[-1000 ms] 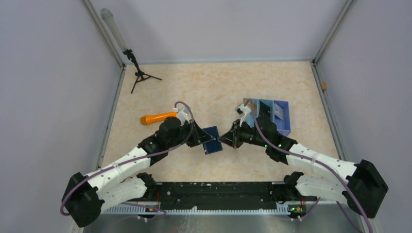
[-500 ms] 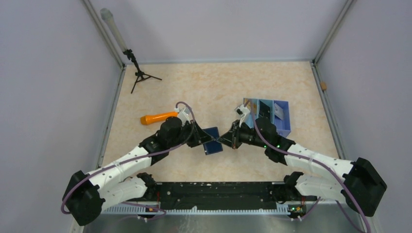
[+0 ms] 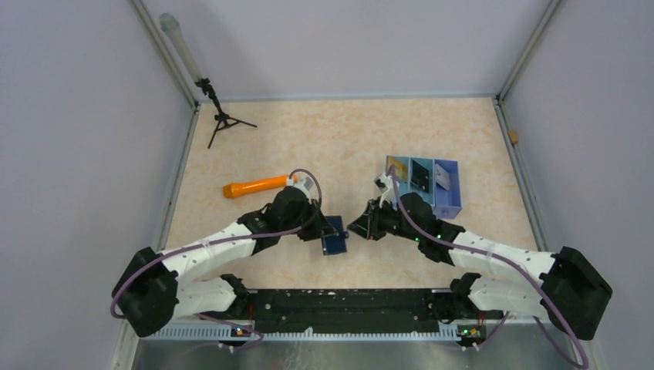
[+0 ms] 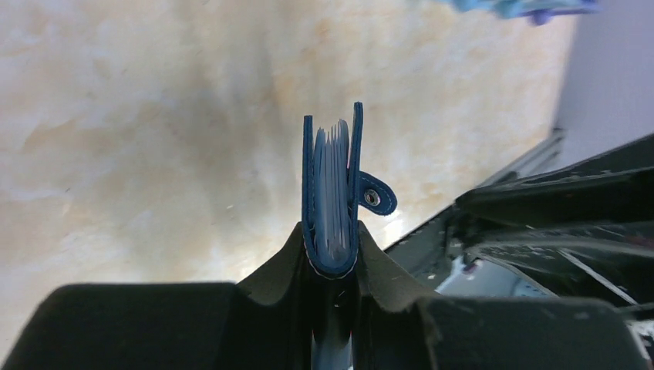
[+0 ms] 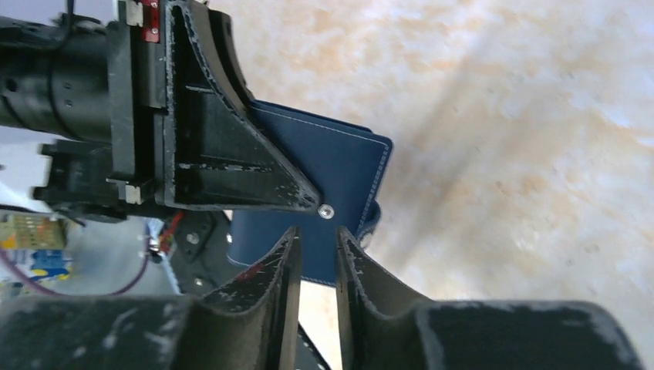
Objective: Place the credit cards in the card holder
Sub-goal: Close the card holder at the corner of the board.
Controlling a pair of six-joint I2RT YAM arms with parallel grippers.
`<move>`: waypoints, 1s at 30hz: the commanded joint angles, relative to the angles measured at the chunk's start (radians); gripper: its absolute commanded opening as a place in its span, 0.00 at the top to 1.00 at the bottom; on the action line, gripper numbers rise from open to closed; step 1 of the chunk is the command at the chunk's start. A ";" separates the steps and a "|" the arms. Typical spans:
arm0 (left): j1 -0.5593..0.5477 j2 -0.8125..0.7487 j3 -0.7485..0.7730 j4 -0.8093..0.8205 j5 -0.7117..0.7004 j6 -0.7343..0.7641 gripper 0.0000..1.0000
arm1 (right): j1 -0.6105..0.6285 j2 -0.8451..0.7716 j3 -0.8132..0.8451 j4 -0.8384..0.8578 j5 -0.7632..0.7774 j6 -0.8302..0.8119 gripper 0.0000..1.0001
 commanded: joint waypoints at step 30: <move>-0.126 0.304 0.236 -0.354 -0.231 0.119 1.00 | 0.125 0.356 -0.103 0.319 0.148 0.245 0.72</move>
